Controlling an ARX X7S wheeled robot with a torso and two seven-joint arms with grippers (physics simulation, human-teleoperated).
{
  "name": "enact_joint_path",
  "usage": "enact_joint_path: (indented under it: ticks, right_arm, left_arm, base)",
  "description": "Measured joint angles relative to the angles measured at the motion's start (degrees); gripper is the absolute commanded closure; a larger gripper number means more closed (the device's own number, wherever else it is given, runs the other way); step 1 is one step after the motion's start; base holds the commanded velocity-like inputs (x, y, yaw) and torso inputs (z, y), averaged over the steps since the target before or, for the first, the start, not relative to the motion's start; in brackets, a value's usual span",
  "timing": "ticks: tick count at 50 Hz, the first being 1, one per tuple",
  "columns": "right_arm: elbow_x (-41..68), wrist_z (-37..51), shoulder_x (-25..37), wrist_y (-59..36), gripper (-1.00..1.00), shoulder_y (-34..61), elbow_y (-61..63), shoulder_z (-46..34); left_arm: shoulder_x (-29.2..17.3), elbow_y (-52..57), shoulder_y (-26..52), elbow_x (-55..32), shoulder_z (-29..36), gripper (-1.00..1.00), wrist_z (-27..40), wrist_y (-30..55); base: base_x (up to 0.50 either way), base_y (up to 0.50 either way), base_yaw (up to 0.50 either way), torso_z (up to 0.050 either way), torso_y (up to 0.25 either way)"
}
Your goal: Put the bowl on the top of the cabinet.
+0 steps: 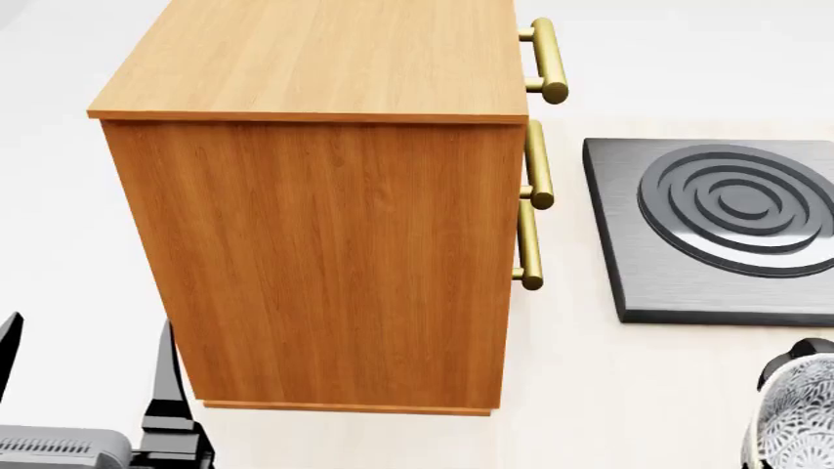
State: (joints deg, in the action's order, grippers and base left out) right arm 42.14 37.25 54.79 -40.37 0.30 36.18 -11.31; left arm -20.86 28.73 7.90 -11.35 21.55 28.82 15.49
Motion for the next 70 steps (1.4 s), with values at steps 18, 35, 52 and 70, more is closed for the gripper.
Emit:
enact_joint_path:
  ticks: [18,35,52,70]
  right_arm:
    - [4.86,1.49,0.5,-9.03,1.0,13.04,5.78,-0.41]
    - [19.75,3.65,-3.22,-27.63,1.0,41.28,6.51,-0.83]
    - [31.12,5.57,-10.05,-42.69,1.0,68.91,-4.76,-5.43]
    - [32.71,3.49,-17.65,-47.23,1.0,95.53,-25.65,-18.82]
  left_arm:
    - [-0.33,0.07,-0.18,-0.36,-0.14,-1.0,0.21,-0.32]
    - [-0.43,-0.17,0.1,-0.38,0.14,-1.0,0.33,-0.38]
    - [-0.48,-0.46,0.33,-0.41,0.56,-1.0,0.4,-0.42]
    - [-0.51,-1.01,0.49,-0.39,1.0,-1.0,0.4,-0.82]
  base:
    - [0.0,0.0,0.0,0.0,0.001]
    - [0.0,0.0,0.0,0.0,0.0]
    - [0.0,0.0,0.0,0.0,0.001]
    - [0.0,0.0,0.0,0.0,0.001]
